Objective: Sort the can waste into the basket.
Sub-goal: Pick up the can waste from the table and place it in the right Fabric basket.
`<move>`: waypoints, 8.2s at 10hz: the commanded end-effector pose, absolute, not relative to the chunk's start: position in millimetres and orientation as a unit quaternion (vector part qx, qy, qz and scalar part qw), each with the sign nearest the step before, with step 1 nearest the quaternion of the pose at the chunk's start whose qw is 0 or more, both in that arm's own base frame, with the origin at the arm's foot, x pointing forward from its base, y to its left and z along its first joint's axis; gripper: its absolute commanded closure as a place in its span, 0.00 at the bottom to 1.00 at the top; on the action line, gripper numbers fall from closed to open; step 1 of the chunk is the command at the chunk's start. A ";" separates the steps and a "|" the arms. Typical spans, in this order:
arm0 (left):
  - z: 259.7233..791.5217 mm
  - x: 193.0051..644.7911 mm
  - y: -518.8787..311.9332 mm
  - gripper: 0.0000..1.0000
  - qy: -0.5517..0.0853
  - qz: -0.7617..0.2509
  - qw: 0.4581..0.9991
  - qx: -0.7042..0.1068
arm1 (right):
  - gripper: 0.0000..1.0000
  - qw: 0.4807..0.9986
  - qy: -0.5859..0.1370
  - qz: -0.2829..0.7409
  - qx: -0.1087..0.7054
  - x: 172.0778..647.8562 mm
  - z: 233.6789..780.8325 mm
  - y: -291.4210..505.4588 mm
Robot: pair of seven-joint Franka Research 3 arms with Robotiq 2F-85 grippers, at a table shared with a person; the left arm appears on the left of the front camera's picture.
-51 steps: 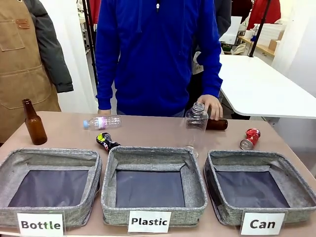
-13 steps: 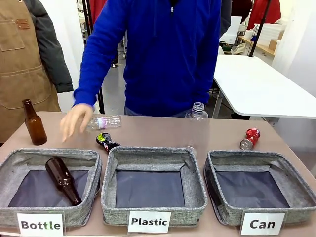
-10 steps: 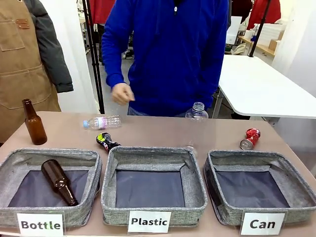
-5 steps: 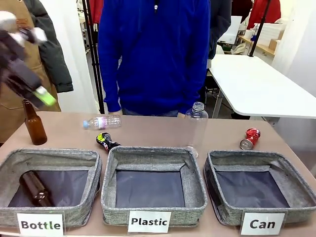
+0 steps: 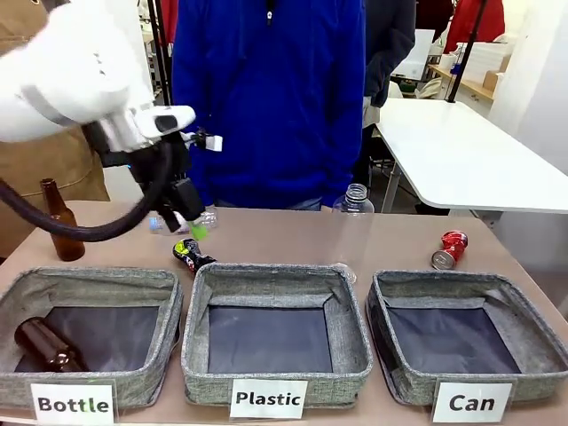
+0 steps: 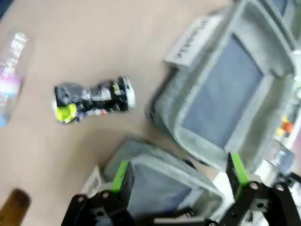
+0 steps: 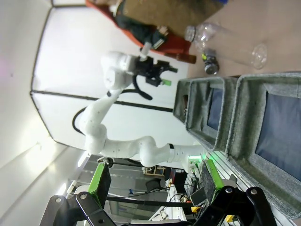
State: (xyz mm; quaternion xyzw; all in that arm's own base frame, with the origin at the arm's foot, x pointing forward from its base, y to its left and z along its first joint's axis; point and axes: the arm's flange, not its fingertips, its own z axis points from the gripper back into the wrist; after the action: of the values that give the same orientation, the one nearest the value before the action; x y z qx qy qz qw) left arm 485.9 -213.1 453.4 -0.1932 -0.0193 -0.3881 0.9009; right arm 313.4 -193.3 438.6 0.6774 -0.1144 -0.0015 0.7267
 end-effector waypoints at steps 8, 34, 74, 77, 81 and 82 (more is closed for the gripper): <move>453.1 547.6 -225.3 0.00 -0.044 -0.530 0.835 -0.143 | 0.00 0.727 -0.117 0.011 0.676 311.1 438.6 -195.0; 463.3 388.2 141.9 0.00 -0.146 -0.477 0.745 -0.443 | 0.00 0.727 -0.117 0.011 0.676 311.1 438.6 -195.0; 338.5 584.9 -221.5 0.00 -0.040 -0.898 0.436 -0.032 | 0.00 0.727 -0.117 0.011 0.676 311.1 438.6 -195.0; 320.8 587.8 -217.7 0.00 -0.009 -0.900 0.433 -0.045 | 0.00 0.727 -0.117 0.011 0.676 311.1 438.6 -195.0; 301.4 601.5 -224.1 0.00 0.006 -0.897 0.438 -0.057 | 0.00 0.727 -0.117 0.011 0.676 311.1 438.6 -195.0; 302.7 604.0 -224.3 0.00 -0.003 -0.897 0.439 -0.058 | 0.00 0.727 -0.117 0.011 0.676 311.1 438.6 -195.0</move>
State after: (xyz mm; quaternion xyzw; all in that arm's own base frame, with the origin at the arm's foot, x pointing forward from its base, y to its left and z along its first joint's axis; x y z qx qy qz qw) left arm 597.3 -224.4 297.2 -0.0597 -0.0008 -0.8954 0.4413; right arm 313.3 -192.9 437.4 0.6781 -0.1131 -0.0008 0.7263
